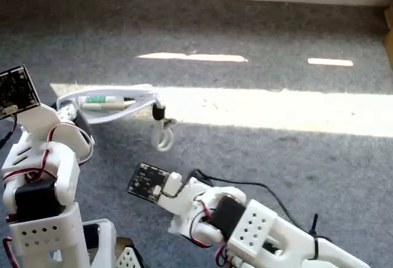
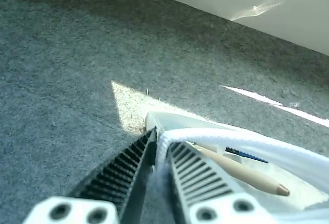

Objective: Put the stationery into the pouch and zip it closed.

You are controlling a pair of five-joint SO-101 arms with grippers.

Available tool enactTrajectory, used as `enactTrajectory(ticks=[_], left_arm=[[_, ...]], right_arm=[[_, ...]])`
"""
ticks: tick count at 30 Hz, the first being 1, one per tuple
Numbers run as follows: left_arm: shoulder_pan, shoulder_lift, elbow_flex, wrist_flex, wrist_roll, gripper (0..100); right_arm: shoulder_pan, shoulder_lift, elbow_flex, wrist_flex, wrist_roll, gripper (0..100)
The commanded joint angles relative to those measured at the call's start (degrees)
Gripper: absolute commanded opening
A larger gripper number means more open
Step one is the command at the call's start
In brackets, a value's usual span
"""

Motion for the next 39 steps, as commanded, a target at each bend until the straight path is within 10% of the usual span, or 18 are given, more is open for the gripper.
enactTrajectory(ticks=[1,26,39], left_arm=[[-0.5,-0.3,-0.5,-2.0,0.7,1],[-0.5,-0.3,-0.5,-2.0,0.7,1],[-0.5,-0.3,-0.5,-2.0,0.7,1]], right_arm=[[-0.5,8.4,-0.5,-3.0,0.8,37.6],[5.9,30.1,-0.6,-19.6,0.8,36.9],[11.6,29.6,-0.6,-22.5,0.8,5.2]])
